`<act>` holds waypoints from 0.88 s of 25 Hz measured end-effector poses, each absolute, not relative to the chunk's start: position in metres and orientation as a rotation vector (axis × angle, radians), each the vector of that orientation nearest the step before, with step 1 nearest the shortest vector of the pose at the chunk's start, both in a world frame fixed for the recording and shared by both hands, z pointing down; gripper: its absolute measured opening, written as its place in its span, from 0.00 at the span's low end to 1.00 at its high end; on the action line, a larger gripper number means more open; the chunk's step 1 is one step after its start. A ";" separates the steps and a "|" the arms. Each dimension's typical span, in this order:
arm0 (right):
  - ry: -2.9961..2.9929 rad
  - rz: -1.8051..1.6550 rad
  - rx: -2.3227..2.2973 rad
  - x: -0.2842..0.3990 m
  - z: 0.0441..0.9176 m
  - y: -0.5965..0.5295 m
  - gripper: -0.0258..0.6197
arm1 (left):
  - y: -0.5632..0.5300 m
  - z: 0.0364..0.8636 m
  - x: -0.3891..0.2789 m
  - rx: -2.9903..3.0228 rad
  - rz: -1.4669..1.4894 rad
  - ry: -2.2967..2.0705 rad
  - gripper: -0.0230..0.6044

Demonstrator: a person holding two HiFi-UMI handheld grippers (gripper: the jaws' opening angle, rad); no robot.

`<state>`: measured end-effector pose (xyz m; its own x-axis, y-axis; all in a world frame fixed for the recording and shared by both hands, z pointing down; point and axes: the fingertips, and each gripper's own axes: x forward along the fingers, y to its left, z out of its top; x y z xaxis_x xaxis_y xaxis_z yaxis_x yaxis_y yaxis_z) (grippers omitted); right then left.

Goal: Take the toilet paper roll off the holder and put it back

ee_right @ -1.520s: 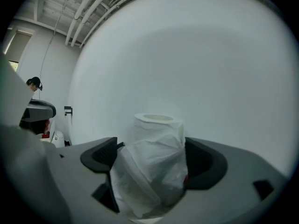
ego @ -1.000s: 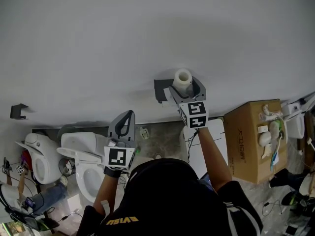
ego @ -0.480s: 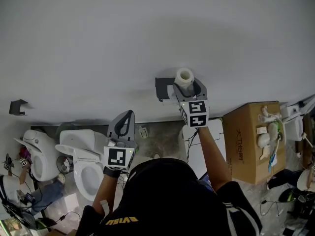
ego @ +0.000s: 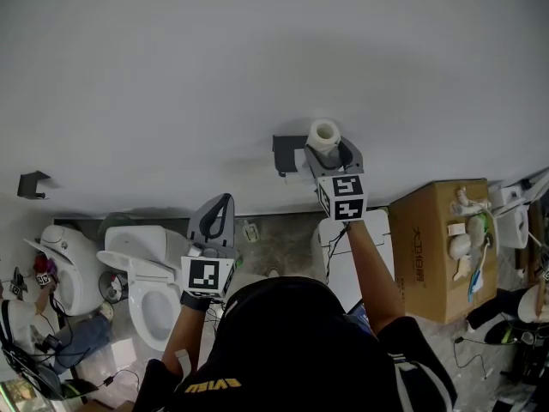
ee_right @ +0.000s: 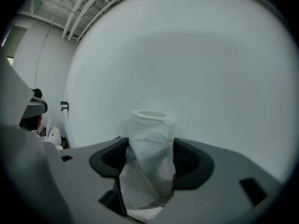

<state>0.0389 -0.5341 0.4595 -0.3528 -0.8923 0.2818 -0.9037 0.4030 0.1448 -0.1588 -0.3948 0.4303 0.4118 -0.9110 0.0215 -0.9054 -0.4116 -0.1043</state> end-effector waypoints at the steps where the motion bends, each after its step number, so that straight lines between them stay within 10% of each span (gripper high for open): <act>1: -2.351 0.049 1.560 0.039 0.459 -0.533 0.47 | -0.394 0.430 -0.159 -2.574 -0.115 1.660 0.05; 22: -2.356 -0.009 1.531 0.042 0.435 -0.528 0.47 | -0.392 0.432 -0.154 -2.593 -0.113 1.637 0.05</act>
